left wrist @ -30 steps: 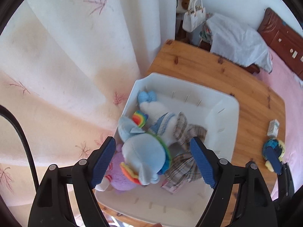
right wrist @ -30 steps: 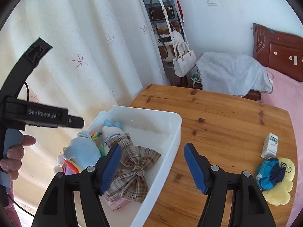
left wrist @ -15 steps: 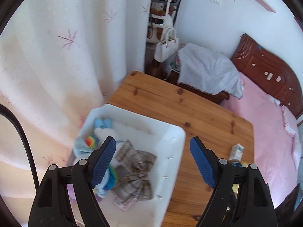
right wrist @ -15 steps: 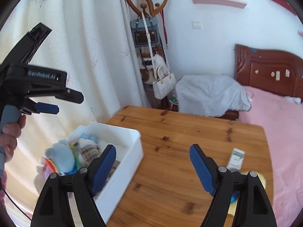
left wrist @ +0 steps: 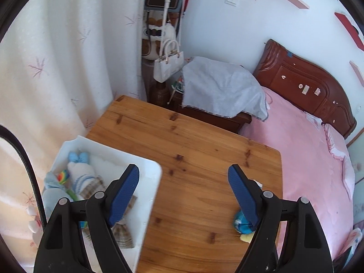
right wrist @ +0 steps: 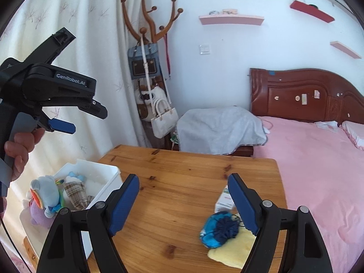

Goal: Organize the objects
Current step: 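Move both tools back toward the medicine box and yellow duck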

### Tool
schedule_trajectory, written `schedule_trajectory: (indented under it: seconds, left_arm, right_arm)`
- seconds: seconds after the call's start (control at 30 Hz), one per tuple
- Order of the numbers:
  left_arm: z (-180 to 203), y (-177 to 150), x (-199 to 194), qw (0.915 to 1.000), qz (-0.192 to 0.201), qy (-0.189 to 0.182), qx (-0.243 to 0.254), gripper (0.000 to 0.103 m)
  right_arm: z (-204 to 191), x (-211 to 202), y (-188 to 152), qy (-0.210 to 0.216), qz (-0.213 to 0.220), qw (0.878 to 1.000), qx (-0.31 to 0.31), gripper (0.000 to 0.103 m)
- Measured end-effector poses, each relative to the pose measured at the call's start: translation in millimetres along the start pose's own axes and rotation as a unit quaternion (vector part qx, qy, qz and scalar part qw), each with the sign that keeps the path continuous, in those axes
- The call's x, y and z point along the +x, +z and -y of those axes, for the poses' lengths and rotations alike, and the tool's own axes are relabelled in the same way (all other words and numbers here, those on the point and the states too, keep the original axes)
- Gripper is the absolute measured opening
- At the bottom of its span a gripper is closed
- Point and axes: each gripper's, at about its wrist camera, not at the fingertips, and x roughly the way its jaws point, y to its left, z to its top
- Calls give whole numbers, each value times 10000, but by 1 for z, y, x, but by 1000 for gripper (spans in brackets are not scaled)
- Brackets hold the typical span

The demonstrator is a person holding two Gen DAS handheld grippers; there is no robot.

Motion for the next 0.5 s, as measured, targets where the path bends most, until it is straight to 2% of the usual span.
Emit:
schedule_trajectory:
  seconds: [0.1, 0.2, 0.4, 0.43, 0.5]
  left_arm:
    - [22, -3, 9, 9998, -52, -67, 190, 83]
    - [42, -7, 22, 9985, -281, -259, 399, 83]
    - [84, -17, 45, 9952, -534, -311, 761, 83]
    - [91, -19, 49, 9922, -610, -399, 1010, 83]
    - [103, -22, 58, 9902, -736, -387, 1122, 83]
  right_arm:
    - [15, -8, -5, 4, 221, 9997, 84, 81]
    - [27, -12, -11, 15, 332, 9994, 121, 82]
    - [42, -9, -27, -166, 171, 9997, -27, 82]
    - [44, -9, -31, -177, 131, 9997, -44, 82]
    - [48, -6, -37, -238, 18, 9996, -126, 82]
